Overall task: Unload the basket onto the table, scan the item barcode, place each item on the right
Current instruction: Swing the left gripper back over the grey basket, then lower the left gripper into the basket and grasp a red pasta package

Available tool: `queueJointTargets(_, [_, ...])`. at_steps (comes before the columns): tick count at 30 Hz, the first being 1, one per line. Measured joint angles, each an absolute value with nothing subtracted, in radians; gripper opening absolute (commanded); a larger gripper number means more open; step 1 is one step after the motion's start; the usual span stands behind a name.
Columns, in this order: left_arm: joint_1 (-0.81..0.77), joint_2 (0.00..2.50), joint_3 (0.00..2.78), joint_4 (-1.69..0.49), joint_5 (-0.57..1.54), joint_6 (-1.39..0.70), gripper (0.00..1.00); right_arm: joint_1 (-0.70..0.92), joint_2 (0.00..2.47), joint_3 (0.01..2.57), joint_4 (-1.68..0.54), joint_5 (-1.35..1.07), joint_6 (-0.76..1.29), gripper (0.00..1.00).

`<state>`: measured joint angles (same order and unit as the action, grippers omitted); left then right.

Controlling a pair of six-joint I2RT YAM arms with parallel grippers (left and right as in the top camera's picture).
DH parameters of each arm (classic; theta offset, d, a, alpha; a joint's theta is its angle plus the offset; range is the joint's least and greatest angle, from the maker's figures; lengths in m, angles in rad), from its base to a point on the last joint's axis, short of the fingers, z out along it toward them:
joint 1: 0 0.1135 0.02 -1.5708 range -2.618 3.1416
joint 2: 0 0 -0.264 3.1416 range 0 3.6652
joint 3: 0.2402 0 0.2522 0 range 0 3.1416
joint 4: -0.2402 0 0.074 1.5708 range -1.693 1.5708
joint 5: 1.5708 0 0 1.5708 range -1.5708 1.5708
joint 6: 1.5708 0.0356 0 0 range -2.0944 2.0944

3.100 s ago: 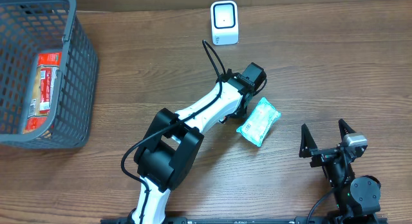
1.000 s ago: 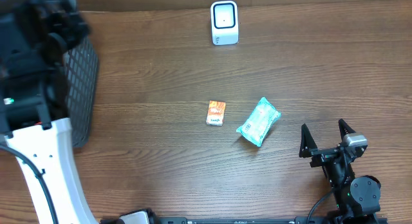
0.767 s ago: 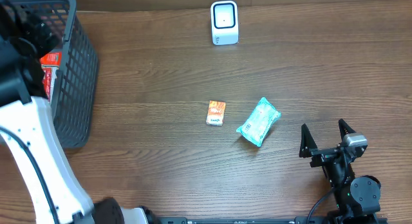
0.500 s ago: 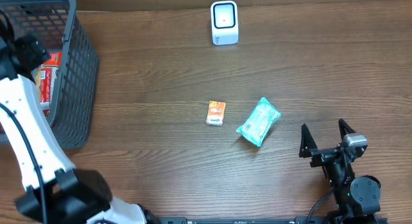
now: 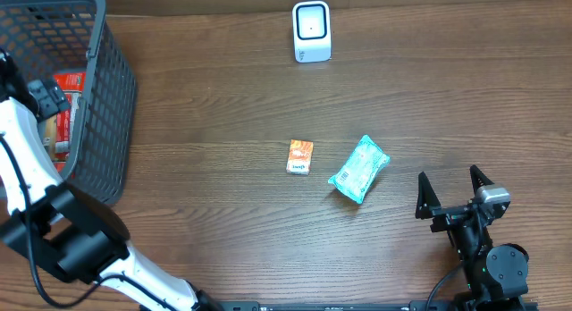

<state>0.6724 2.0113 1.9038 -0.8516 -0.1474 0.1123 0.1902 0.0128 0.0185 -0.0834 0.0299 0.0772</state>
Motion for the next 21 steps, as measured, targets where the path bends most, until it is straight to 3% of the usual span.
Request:
queueJointTargets(10, [0.756,2.179,1.903,-0.756,0.054,0.336,1.00,0.190,0.013,0.019,-0.084,0.029,0.078,1.00])
queueJointTargets(21, [0.768,2.304,1.903,-0.679,0.122,0.423,1.00,0.190,0.013,0.019,-0.083,0.030,0.078,1.00])
